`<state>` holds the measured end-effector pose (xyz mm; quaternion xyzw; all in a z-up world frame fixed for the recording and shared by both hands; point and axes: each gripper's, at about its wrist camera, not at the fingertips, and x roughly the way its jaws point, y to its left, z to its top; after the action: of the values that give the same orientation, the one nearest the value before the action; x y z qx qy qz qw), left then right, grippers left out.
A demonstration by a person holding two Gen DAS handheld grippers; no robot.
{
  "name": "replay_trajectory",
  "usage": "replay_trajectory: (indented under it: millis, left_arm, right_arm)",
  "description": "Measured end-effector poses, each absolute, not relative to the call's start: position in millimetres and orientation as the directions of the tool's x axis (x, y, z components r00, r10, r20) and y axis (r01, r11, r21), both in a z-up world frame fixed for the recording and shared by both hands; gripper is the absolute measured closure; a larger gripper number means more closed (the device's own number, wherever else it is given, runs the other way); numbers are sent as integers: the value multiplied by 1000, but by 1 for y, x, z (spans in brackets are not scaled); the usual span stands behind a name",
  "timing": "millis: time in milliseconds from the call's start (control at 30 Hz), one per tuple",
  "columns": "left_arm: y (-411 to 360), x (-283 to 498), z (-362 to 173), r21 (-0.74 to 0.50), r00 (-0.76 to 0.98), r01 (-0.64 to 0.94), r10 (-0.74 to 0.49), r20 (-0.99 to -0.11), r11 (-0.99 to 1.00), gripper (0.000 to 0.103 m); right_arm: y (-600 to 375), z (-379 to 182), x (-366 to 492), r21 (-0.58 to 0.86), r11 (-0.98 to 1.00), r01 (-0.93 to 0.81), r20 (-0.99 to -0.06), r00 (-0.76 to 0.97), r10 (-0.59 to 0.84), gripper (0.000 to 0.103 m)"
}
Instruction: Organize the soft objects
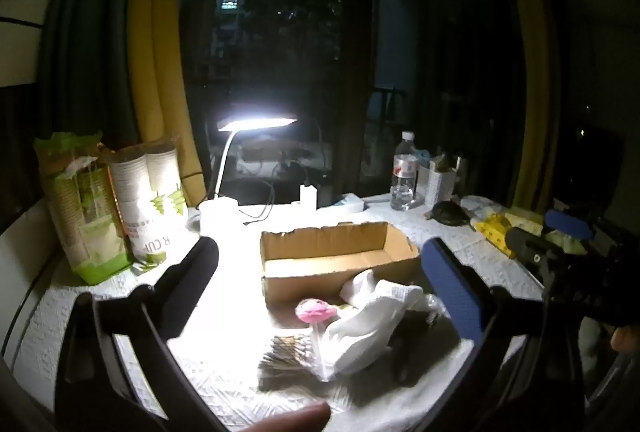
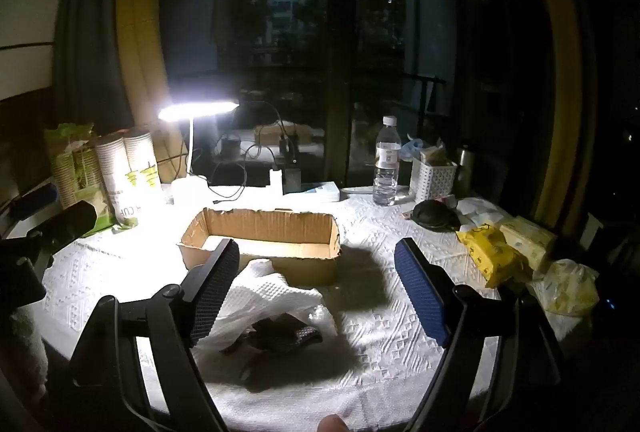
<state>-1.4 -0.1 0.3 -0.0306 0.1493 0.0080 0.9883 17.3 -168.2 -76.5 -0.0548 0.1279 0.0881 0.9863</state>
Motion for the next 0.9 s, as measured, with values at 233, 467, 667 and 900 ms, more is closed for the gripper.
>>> replay_trajectory:
  millis: [233,467,667,900]
  left_arm:
    - [0,2,3,-67,947,-28,5,-322,997,1]
    - [1,-1,-2,-84,946,-36,7,-324,996,1]
    - [0,-1,-2,-86,944,-33,3,-330,996,1]
    - [0,-2,-3,-88,945,-33,3,-328,996,1]
  right_arm:
    - [-167,-77,17,-76,979,-191,-270,949,165,20]
    - [-165,-78,18,-80,977,-196,-275,947,168,20]
    - [-166,-78,17,-82,977,-197,-275,947,168,20]
    - [-166,-79,19,-81,977,-197,-277,946,168,20]
